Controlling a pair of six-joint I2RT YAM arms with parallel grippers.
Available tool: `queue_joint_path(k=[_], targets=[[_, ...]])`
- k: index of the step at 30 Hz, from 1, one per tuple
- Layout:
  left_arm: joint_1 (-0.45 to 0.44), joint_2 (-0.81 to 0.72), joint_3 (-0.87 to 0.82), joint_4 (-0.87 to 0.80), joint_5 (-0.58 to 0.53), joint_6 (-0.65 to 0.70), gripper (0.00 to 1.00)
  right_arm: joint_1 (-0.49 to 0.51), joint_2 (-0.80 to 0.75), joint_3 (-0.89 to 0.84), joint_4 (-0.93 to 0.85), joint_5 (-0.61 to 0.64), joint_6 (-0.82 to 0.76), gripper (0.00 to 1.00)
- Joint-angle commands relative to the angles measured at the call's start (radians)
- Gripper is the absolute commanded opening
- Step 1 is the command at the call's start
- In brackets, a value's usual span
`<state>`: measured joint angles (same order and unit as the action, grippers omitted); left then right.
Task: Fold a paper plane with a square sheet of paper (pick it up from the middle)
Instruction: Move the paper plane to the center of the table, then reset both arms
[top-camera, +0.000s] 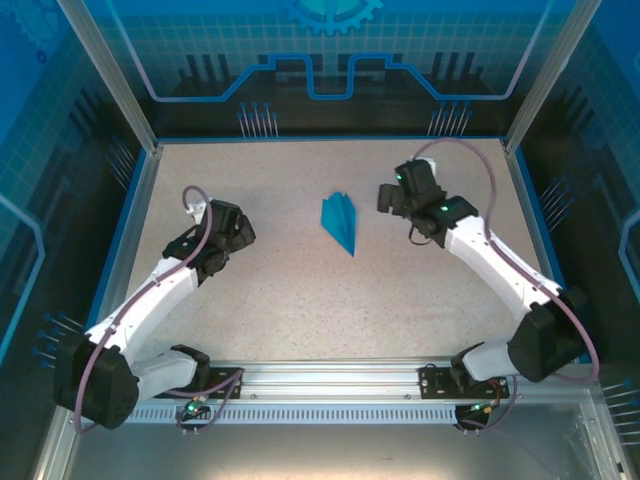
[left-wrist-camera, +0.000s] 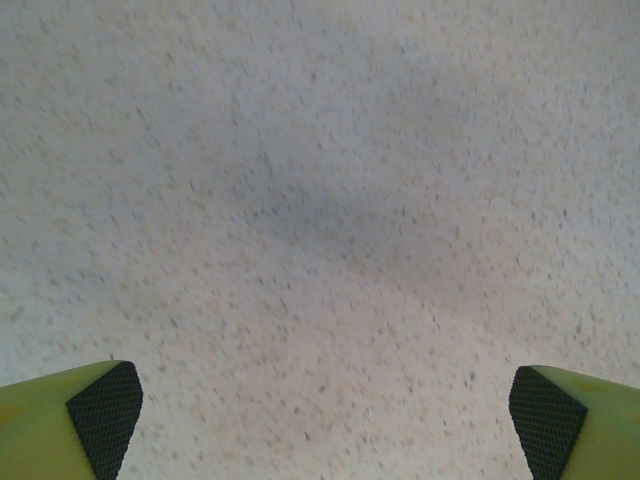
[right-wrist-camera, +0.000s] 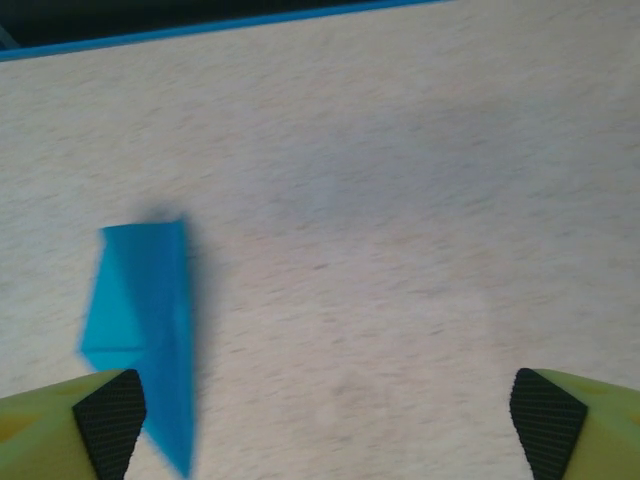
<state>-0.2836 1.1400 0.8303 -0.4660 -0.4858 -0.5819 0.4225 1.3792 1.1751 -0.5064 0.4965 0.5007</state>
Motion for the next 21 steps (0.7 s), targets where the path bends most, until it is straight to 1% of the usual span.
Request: queue_joint_path(k=[1,3,6,8,9,11,14,17,21], targets=[[0.050,-0.052,-0.075,0.146,-0.065,0.097,0.99,-0.072,-0.050,-0.107,0.081,0.113,-0.081,0.99],[0.076,-0.076,-0.141,0.255,-0.109,0.130,0.99,-0.117,-0.083,-0.178,0.128,0.149,-0.097,1.00],[0.105,-0.111,-0.251,0.440,-0.147,0.241,0.98,-0.189,-0.154,-0.328,0.254,0.177,-0.121,1.00],[0.125,-0.127,-0.315,0.552,-0.136,0.323,0.99,-0.244,-0.205,-0.435,0.360,0.138,-0.143,0.99],[0.138,-0.127,-0.335,0.582,-0.125,0.349,0.99,-0.270,-0.220,-0.472,0.391,0.114,-0.146,0.99],[0.172,-0.111,-0.363,0.630,-0.071,0.401,0.98,-0.306,-0.247,-0.565,0.502,0.060,-0.197,0.99],[0.208,-0.061,-0.404,0.748,0.054,0.457,0.98,-0.320,-0.252,-0.651,0.613,0.027,-0.255,0.99],[0.220,0.015,-0.450,0.921,0.166,0.517,0.99,-0.323,-0.219,-0.687,0.715,-0.026,-0.303,0.99],[0.231,0.075,-0.489,1.069,0.271,0.547,0.99,-0.323,-0.181,-0.721,0.849,-0.105,-0.390,0.99]])
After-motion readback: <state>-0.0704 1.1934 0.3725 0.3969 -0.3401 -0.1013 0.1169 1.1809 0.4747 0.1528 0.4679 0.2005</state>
